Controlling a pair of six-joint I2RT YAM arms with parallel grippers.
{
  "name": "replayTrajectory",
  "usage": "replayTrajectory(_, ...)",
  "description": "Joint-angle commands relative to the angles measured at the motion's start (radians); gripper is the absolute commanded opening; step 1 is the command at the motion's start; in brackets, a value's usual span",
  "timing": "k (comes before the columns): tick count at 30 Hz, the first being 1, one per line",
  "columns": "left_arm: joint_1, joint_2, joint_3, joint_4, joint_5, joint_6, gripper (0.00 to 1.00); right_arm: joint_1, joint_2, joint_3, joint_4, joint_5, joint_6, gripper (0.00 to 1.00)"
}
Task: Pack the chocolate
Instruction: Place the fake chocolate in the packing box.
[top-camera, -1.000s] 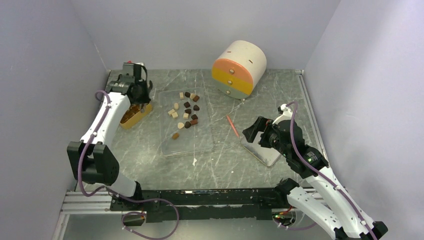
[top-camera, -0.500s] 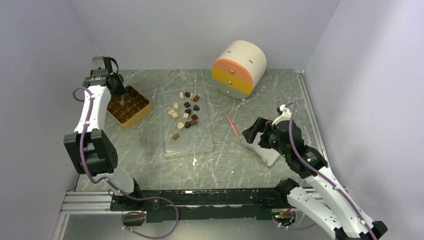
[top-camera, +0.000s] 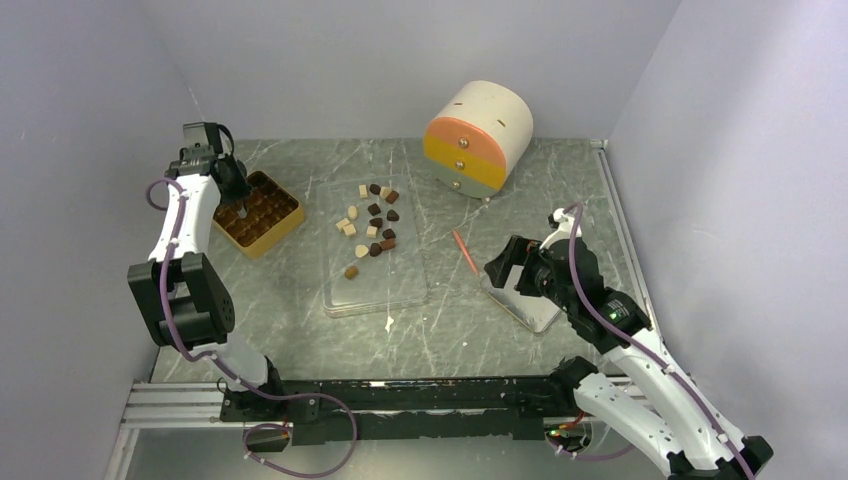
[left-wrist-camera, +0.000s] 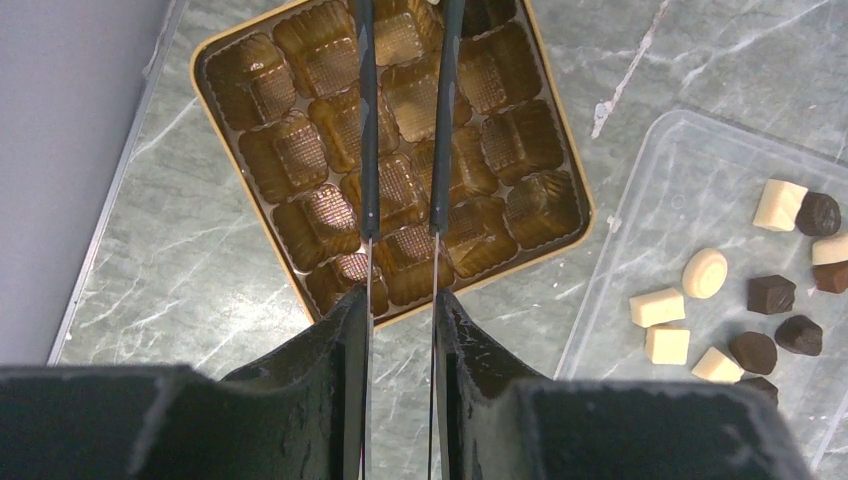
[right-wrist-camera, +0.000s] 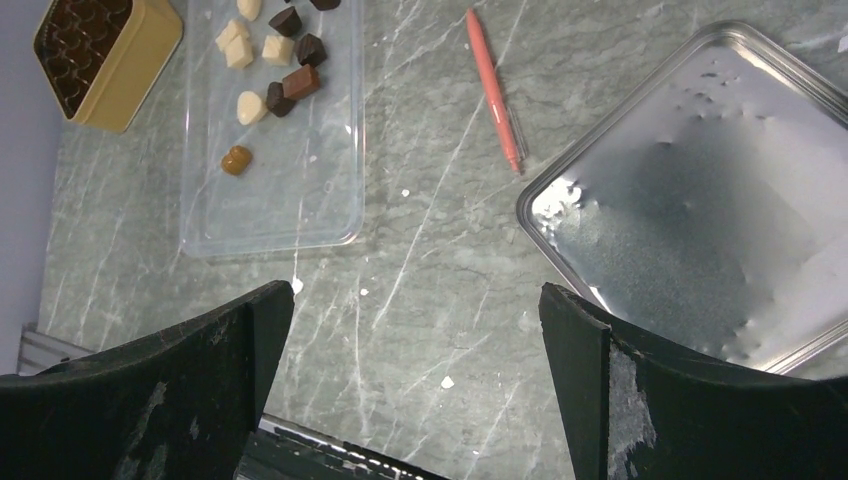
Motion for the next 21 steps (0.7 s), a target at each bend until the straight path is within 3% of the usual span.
replayTrajectory(1, 0.007, 0.002, -0.009, 0.049, 0.01, -0.012, 0.3, 0.003, -0.015, 0.036, 0.012, 0.023, -0.021, 0.99)
replayTrajectory(21, 0.007, 0.004, -0.048, 0.059, 0.009, -0.017, 0.38, 0.004, -0.037, 0.032, -0.008, 0.024, -0.009, 0.99)
